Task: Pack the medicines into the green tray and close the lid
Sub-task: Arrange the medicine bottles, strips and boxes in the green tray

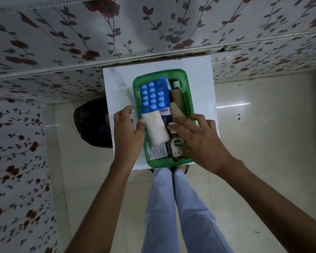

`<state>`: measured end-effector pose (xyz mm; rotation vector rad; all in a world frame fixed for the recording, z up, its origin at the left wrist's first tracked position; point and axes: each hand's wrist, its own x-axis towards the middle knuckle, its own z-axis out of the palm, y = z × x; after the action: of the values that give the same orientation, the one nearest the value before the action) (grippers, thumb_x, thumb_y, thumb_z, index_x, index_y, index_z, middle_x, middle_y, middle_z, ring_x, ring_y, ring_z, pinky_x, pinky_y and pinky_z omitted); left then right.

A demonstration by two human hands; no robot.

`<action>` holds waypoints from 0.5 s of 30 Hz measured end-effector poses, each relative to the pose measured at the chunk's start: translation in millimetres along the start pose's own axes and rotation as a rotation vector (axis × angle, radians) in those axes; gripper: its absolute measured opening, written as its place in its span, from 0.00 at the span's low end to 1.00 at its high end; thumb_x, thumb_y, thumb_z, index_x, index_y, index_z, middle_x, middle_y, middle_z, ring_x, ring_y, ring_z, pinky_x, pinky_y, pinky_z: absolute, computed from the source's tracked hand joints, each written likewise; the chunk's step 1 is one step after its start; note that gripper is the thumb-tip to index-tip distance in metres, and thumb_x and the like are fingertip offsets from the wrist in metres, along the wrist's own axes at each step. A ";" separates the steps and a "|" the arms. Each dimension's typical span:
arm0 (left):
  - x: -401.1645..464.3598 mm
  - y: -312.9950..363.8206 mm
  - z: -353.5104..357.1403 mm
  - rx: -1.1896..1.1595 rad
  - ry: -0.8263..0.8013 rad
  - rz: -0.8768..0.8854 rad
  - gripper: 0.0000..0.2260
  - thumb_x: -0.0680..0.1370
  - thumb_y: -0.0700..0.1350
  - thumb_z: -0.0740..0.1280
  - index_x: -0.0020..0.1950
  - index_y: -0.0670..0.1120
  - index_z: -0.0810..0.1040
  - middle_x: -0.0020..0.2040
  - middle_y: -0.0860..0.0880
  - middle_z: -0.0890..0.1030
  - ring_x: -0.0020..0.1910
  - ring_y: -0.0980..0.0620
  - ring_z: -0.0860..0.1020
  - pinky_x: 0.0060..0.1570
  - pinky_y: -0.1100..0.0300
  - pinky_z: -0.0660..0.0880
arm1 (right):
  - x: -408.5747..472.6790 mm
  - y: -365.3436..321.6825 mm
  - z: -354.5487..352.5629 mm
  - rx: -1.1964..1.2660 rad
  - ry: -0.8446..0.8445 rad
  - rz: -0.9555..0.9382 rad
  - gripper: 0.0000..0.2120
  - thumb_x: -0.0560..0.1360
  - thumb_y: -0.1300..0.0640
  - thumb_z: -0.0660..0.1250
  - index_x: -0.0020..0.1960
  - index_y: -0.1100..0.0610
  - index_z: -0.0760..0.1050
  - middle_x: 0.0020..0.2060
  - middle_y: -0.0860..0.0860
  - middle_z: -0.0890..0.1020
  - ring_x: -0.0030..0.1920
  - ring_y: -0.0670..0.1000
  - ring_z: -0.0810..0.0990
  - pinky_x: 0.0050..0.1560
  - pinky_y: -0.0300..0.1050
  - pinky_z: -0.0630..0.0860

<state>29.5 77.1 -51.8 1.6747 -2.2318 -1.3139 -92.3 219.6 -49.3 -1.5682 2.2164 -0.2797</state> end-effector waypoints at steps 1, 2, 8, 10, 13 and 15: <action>0.0 -0.1 1.0 -0.002 -0.011 -0.005 0.19 0.76 0.41 0.63 0.67 0.44 0.67 0.65 0.43 0.70 0.58 0.46 0.75 0.56 0.59 0.70 | 0.3 0.7 1.3 -0.008 0.007 0.007 0.29 0.61 0.59 0.72 0.62 0.51 0.71 0.62 0.49 0.77 0.58 0.60 0.72 0.48 0.53 0.69; 0.2 0.0 2.2 -0.002 -0.022 -0.008 0.19 0.76 0.41 0.62 0.68 0.44 0.67 0.65 0.43 0.70 0.57 0.46 0.75 0.54 0.60 0.69 | 1.2 0.6 2.5 -0.021 0.008 0.010 0.29 0.62 0.59 0.71 0.62 0.51 0.71 0.62 0.48 0.77 0.58 0.59 0.71 0.48 0.53 0.69; -1.2 5.9 -0.5 -0.068 -0.080 -0.072 0.17 0.77 0.40 0.60 0.67 0.46 0.70 0.53 0.51 0.77 0.42 0.60 0.75 0.40 0.74 0.68 | 7.1 4.7 -5.0 0.192 0.129 0.043 0.22 0.65 0.59 0.70 0.59 0.53 0.74 0.59 0.54 0.77 0.58 0.57 0.68 0.50 0.51 0.68; 0.7 4.7 -4.2 -0.106 -0.119 -0.117 0.17 0.76 0.39 0.60 0.65 0.47 0.72 0.54 0.48 0.80 0.48 0.54 0.79 0.49 0.67 0.74 | 11.0 13.9 -16.6 0.336 0.291 0.197 0.15 0.70 0.59 0.66 0.57 0.55 0.76 0.55 0.55 0.78 0.55 0.54 0.72 0.50 0.44 0.67; 5.0 4.5 -10.1 -0.142 -0.235 -0.187 0.22 0.71 0.43 0.64 0.65 0.50 0.71 0.57 0.43 0.80 0.55 0.45 0.79 0.53 0.45 0.78 | 22.7 37.6 -19.9 0.498 0.294 0.532 0.14 0.73 0.61 0.64 0.59 0.55 0.74 0.55 0.54 0.79 0.51 0.52 0.76 0.47 0.39 0.69; 6.2 5.5 -13.8 -0.123 -0.336 -0.225 0.28 0.66 0.46 0.64 0.67 0.54 0.67 0.56 0.42 0.80 0.54 0.44 0.79 0.49 0.42 0.80 | 33.7 52.9 -13.0 0.532 0.130 0.663 0.15 0.74 0.59 0.64 0.61 0.55 0.72 0.54 0.53 0.80 0.48 0.50 0.77 0.41 0.36 0.70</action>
<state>29.7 64.3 -42.1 1.8188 -2.1105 -1.8708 -152.7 205.6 -65.5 -0.5187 2.3481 -0.7004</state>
